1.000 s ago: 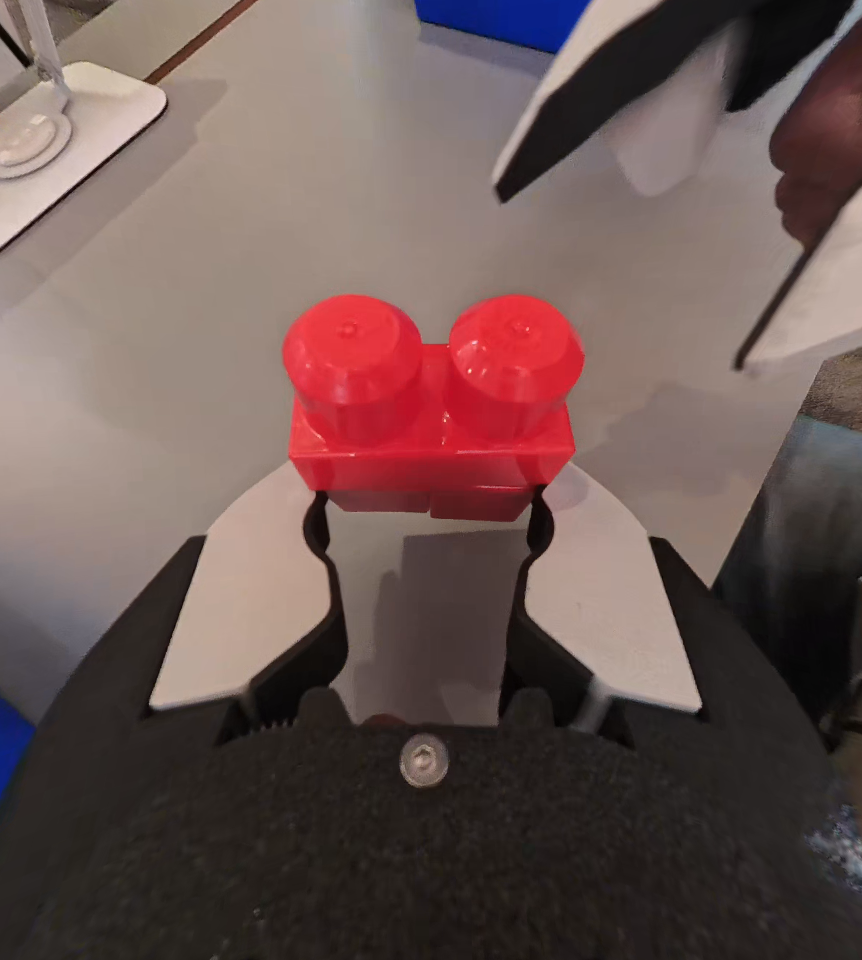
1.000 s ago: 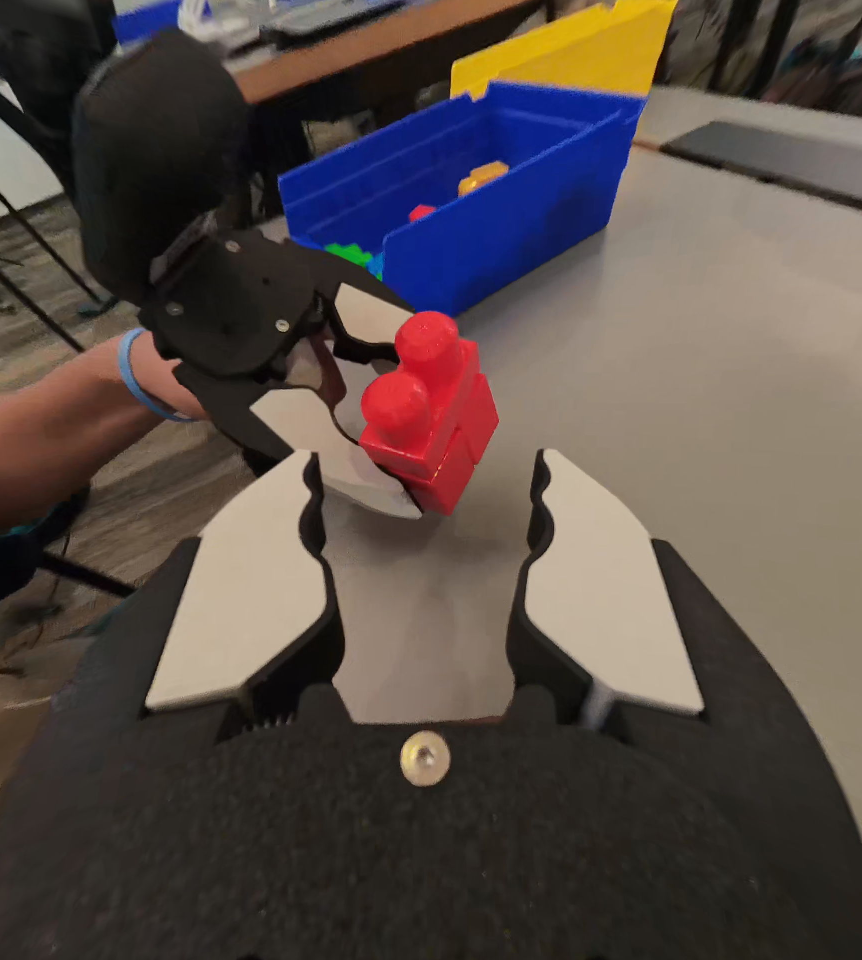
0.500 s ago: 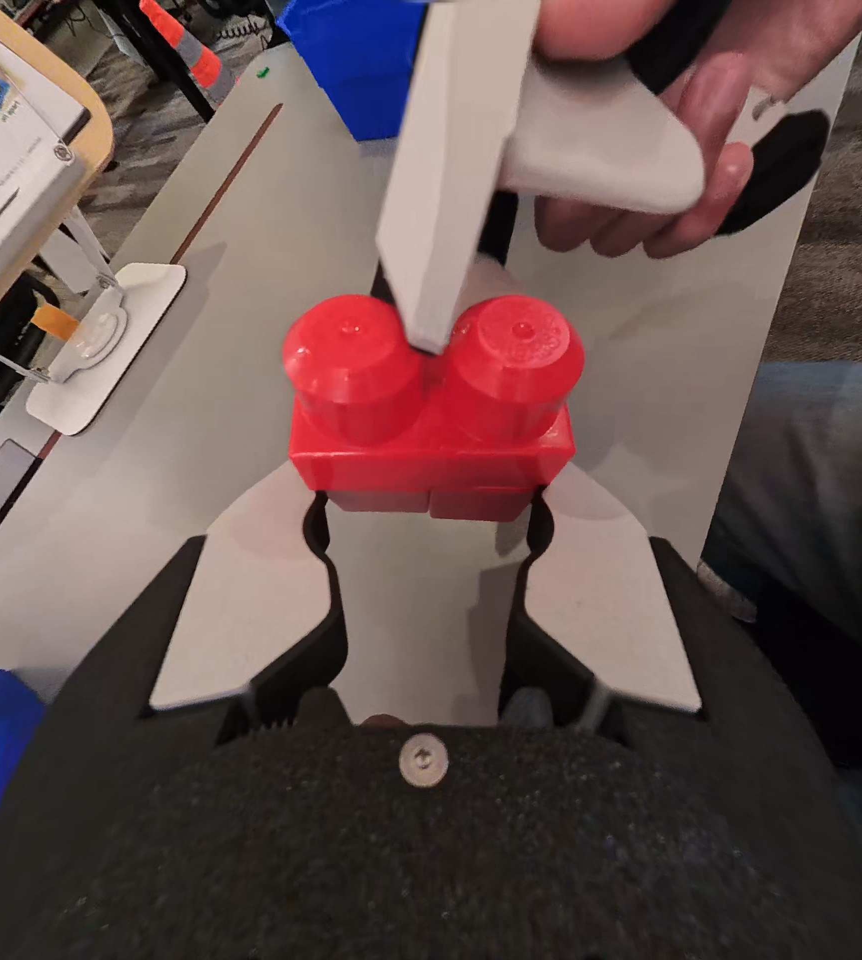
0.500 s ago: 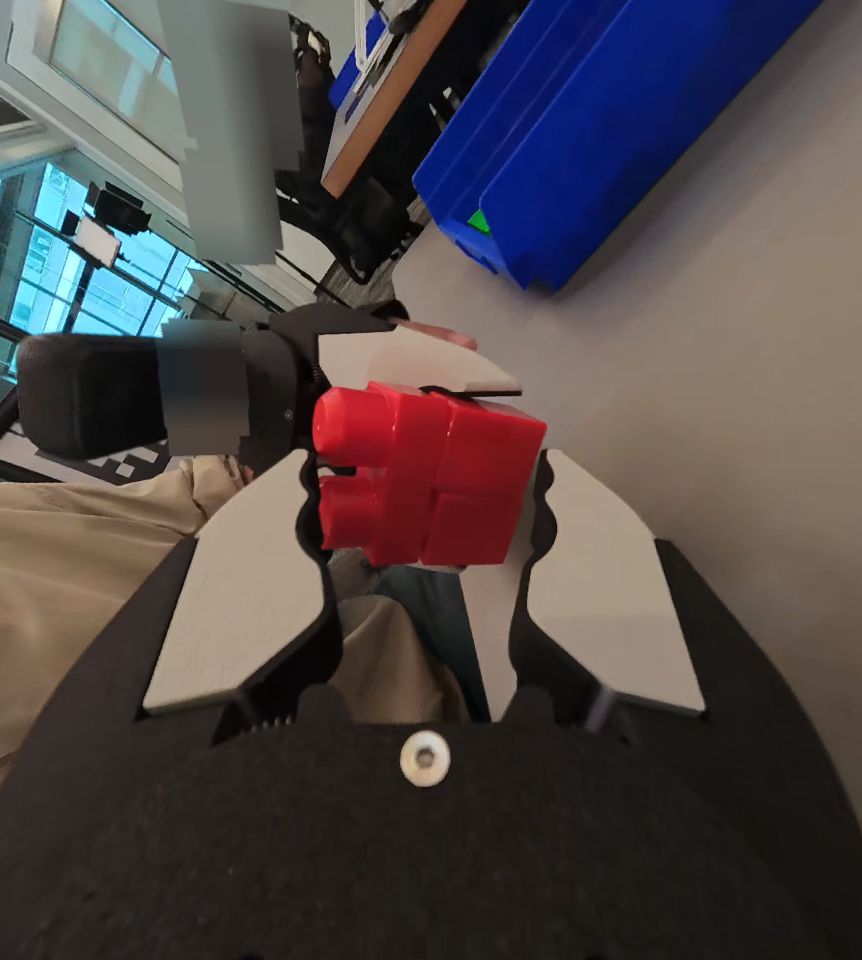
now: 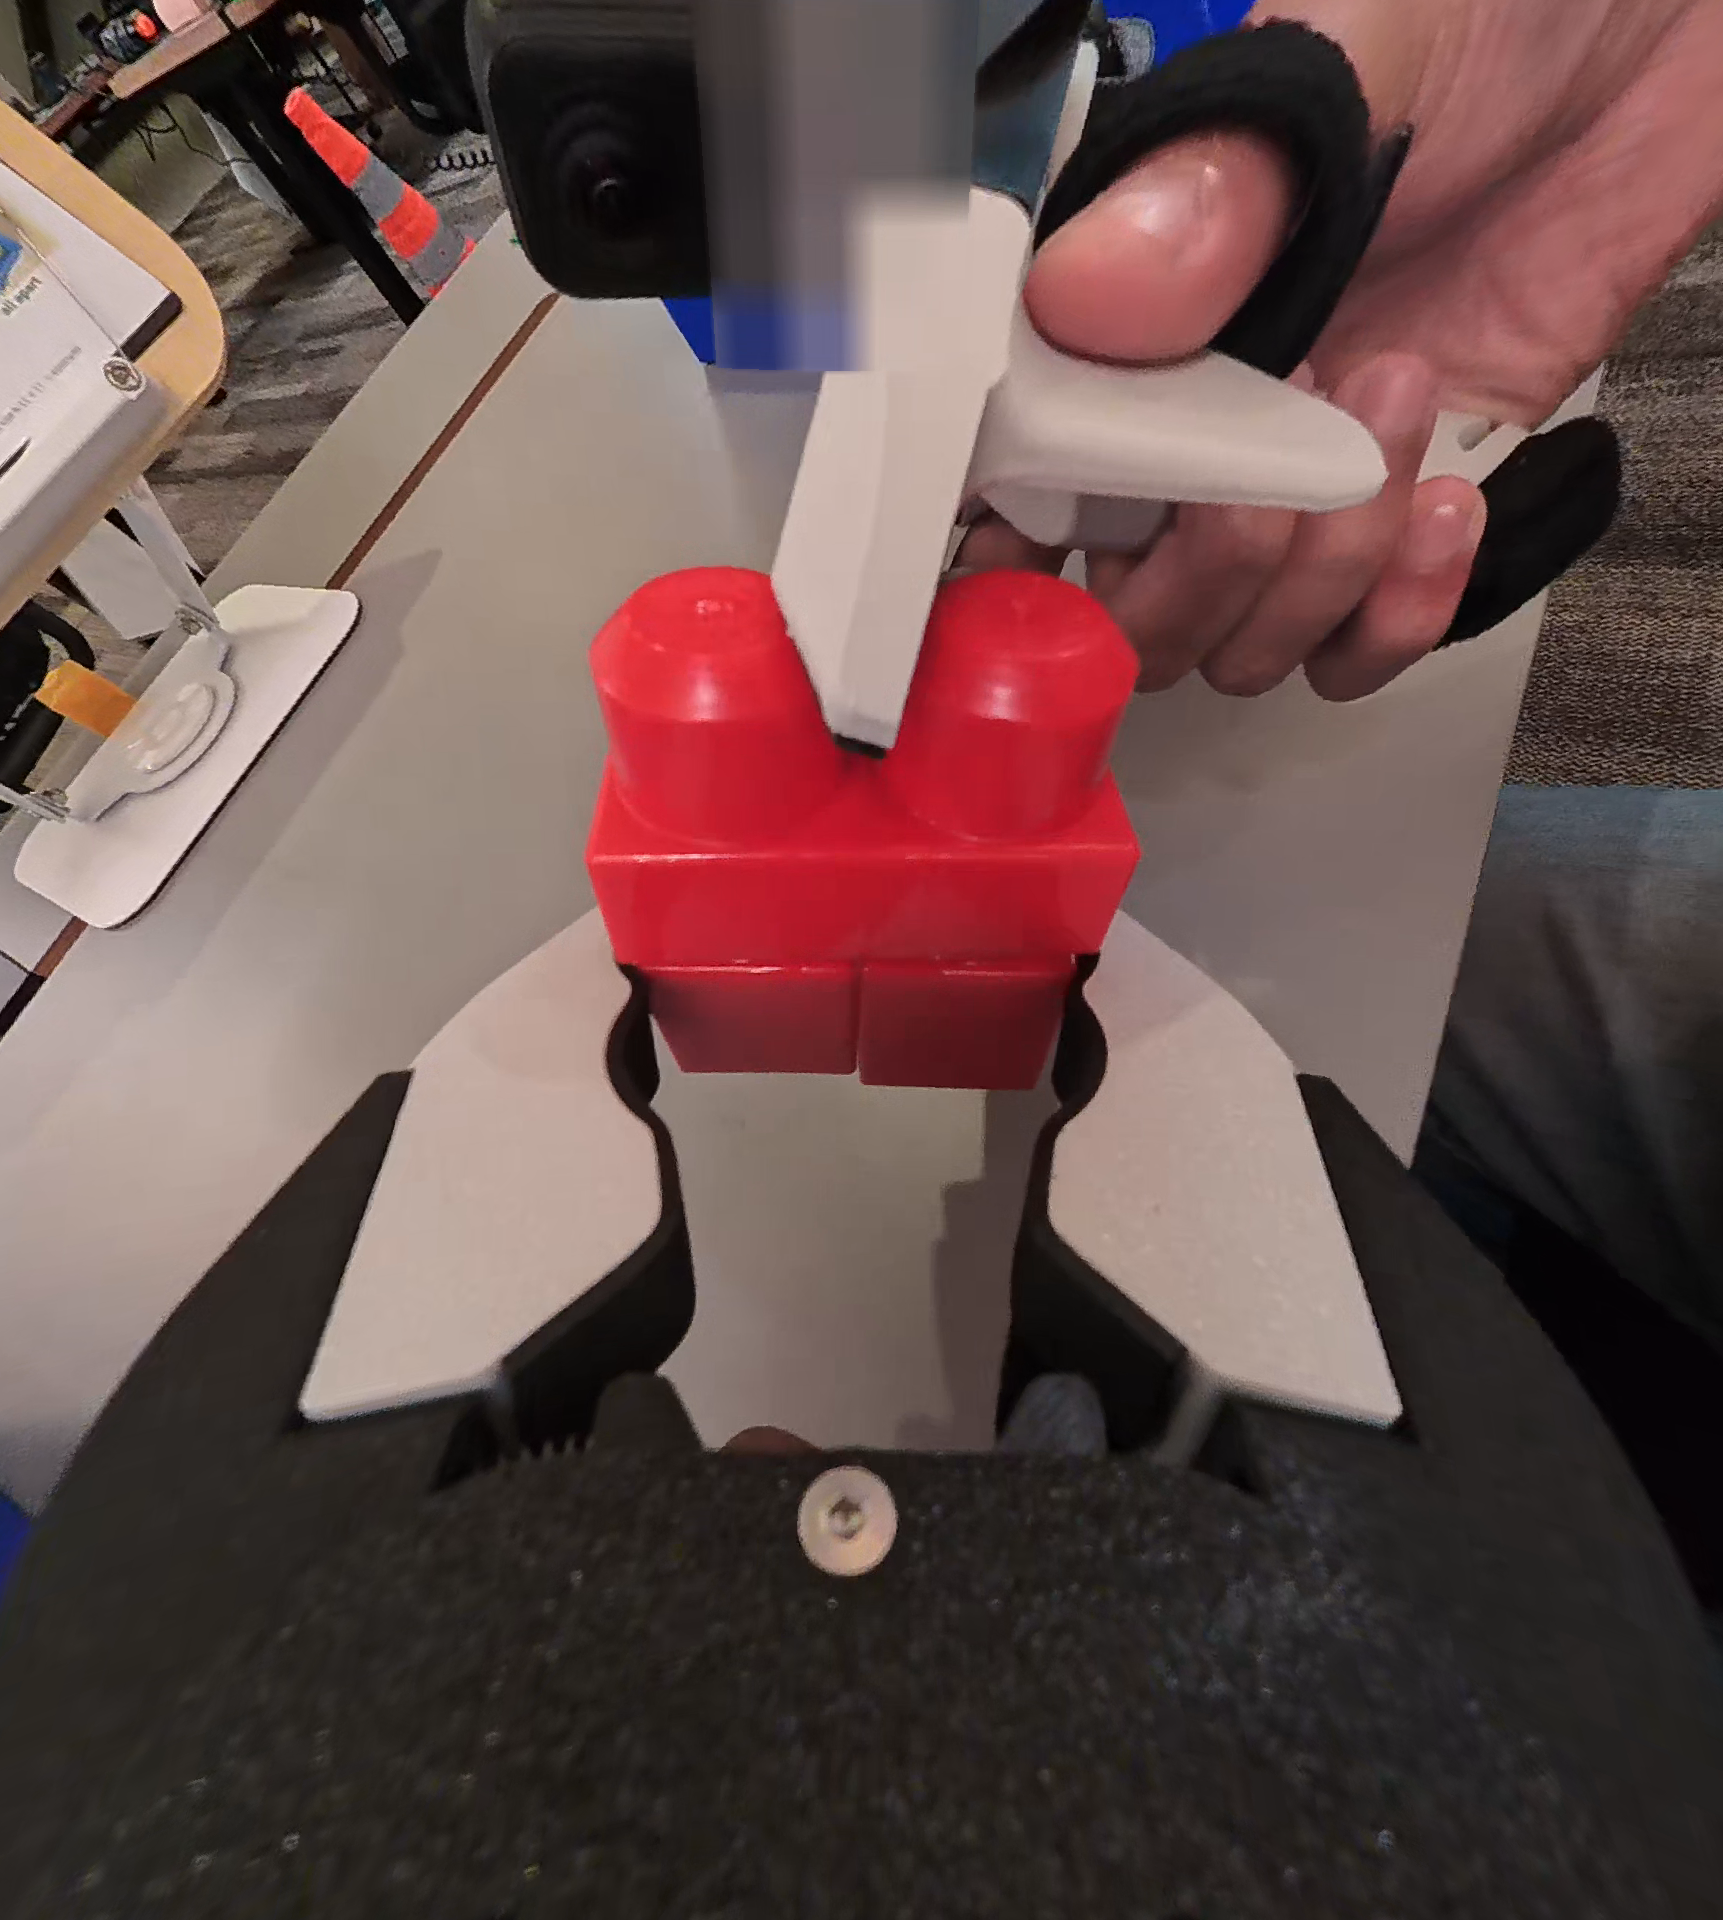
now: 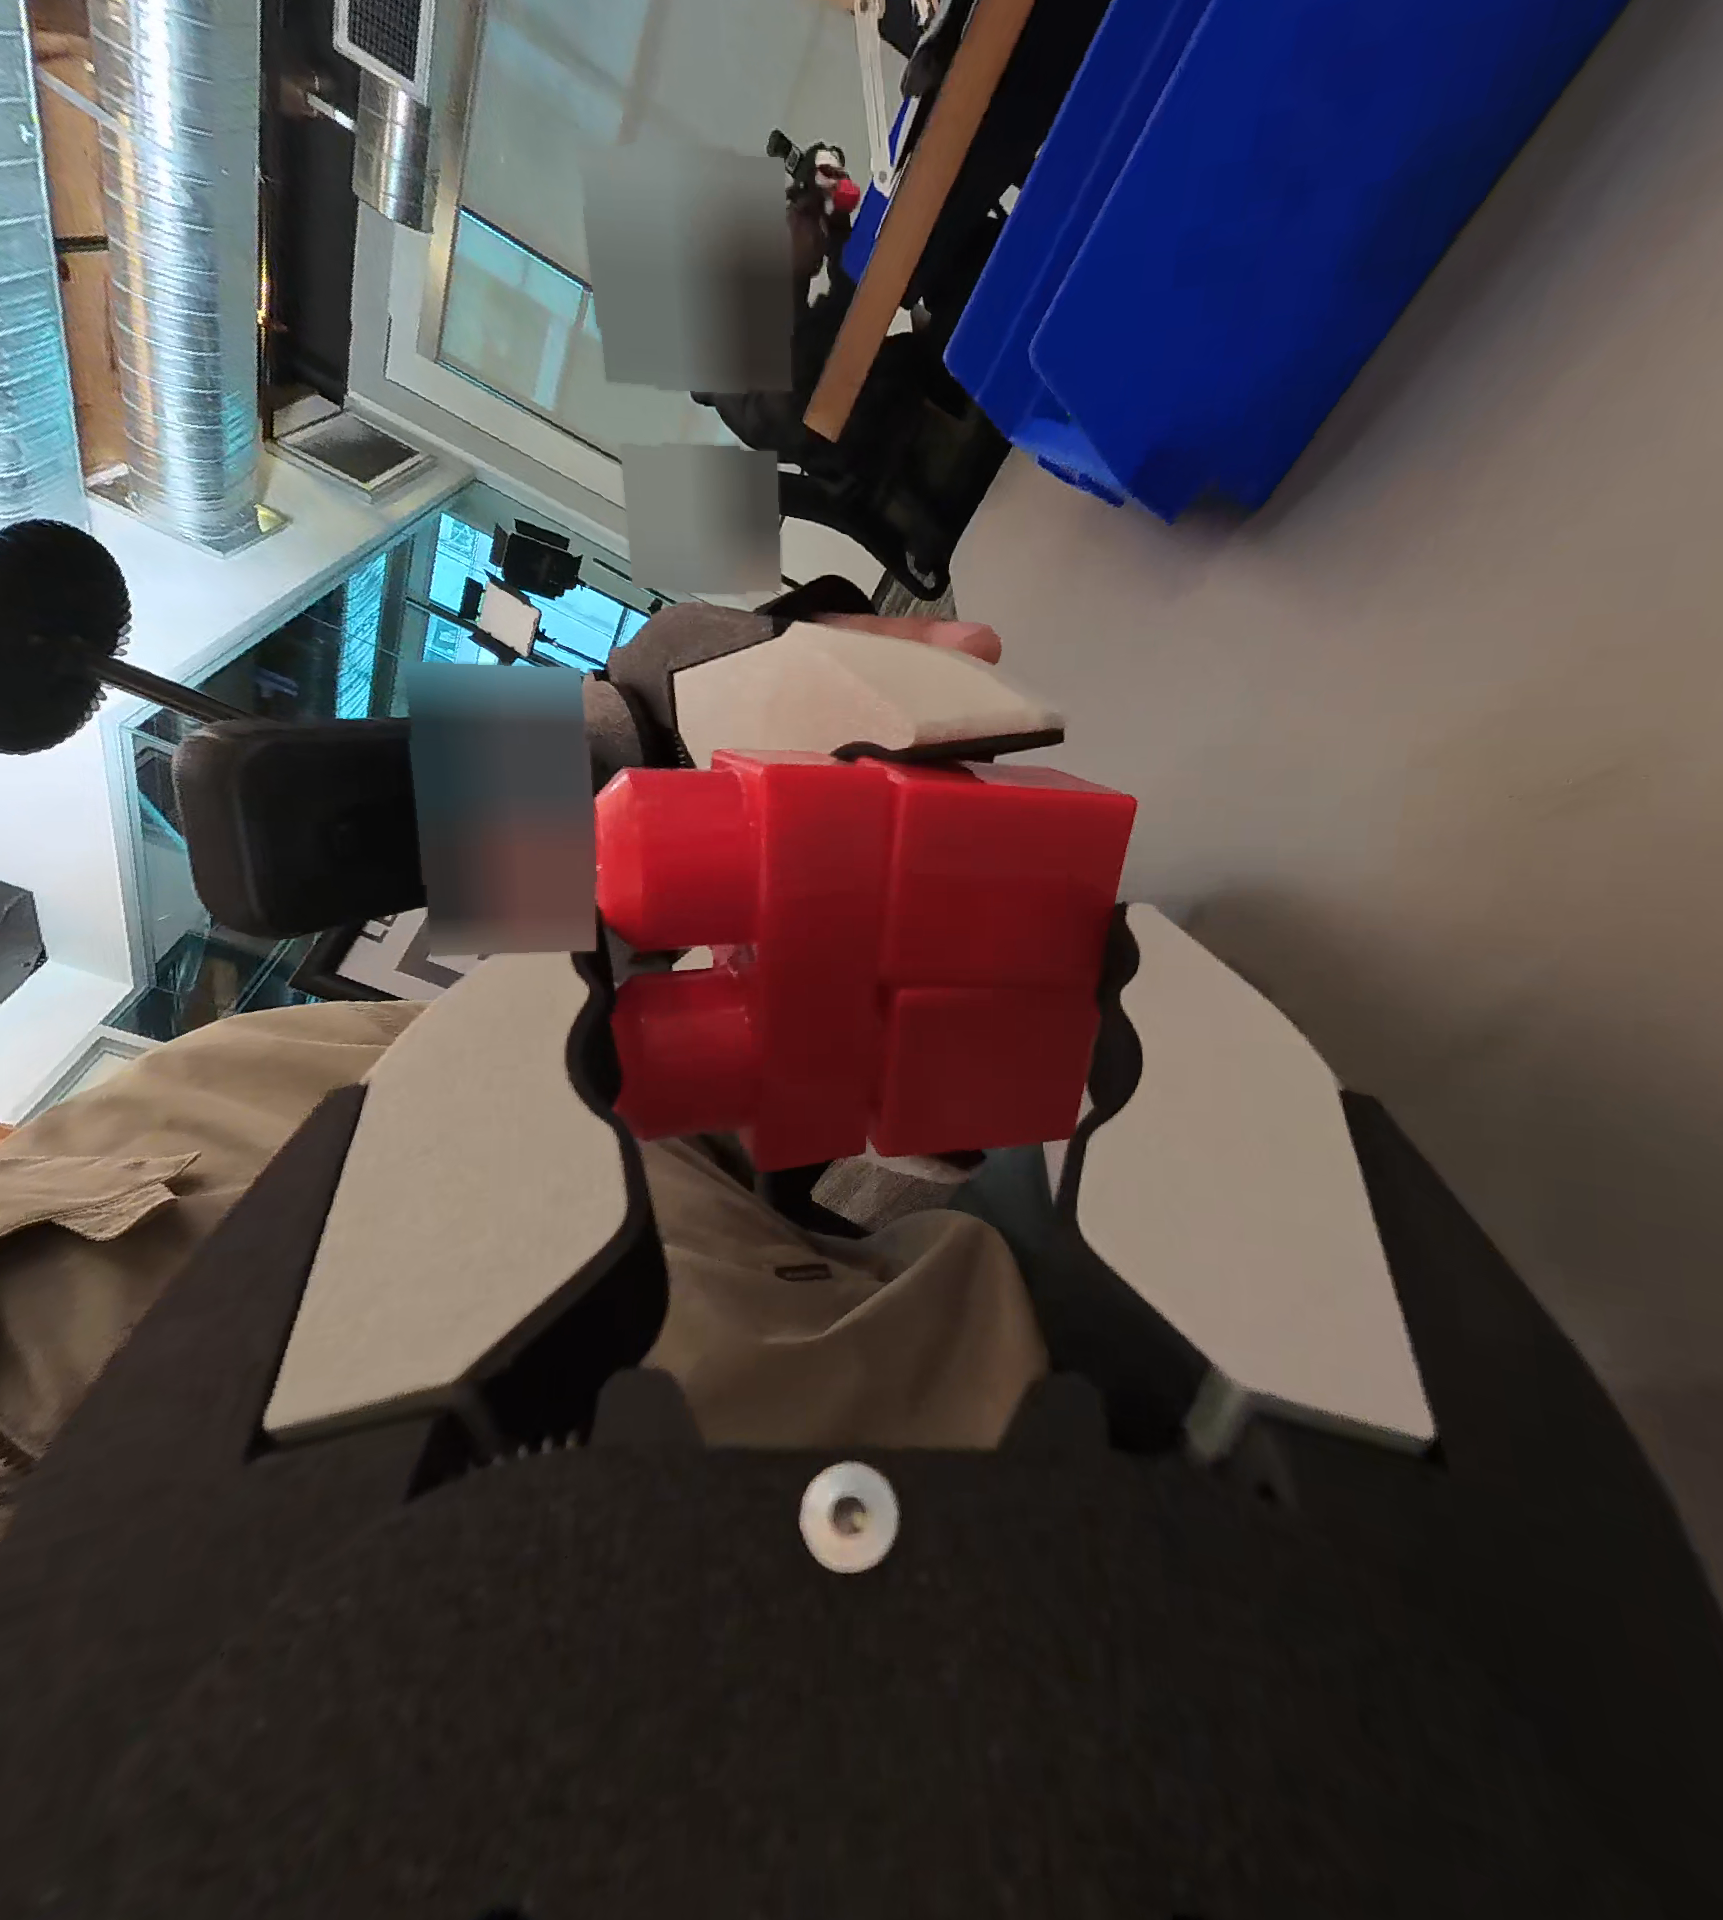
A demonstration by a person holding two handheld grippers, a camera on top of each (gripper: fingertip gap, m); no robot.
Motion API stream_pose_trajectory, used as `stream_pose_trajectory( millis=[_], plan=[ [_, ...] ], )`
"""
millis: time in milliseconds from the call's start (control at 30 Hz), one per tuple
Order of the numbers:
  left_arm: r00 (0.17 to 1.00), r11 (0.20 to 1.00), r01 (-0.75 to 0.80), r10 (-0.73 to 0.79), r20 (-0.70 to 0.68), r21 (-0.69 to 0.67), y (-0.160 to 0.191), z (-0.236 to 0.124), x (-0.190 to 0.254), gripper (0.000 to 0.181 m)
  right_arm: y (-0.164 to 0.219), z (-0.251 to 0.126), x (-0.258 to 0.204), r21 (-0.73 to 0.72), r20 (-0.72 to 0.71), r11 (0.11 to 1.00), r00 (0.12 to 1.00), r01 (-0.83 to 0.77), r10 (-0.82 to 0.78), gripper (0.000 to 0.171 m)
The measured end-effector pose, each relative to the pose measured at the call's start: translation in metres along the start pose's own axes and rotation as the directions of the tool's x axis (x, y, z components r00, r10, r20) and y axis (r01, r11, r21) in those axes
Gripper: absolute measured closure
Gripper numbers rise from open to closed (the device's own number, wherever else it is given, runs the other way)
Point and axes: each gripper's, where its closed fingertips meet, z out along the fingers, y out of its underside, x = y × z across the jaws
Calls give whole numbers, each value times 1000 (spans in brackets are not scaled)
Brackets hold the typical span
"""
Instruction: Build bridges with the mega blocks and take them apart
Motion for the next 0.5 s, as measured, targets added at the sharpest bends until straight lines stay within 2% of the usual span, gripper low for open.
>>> stream_pose_trajectory(
  millis=[167, 267, 300, 400, 433, 500],
  plan=[
    [1000, 999, 3, -3, 4, 36, -2, 0, 0, 106, -1, -1, -1, 2, 14, 1000, 1000, -3, 3, 82],
    [998, 994, 63, -60, -35, 84, -5, -4, -1, 106, -4, -7, -10, 30, 56, 999, 998, 29, -31, 78],
    [994, 990, 98, -93, -55, 97, -6, -6, -2, 106, -6, -11, -13, 49, 57, 996, 995, 75, -78, 76],
    [981, 980, 170, -159, -107, 104, -2, -12, -6, 106, -6, -24, -20, 89, -8, 949, 953, 301, -302, 91],
    [979, 978, 180, -168, -116, 104, -1, -14, -7, 106, -8, -27, -22, 105, -41, 922, 928, 373, -371, 97],
    [969, 976, 197, -178, -172, 98, 0, -17, -4, 106, -12, -32, -23, 133, -130, 838, 847, 530, -515, 98]
  ],
)
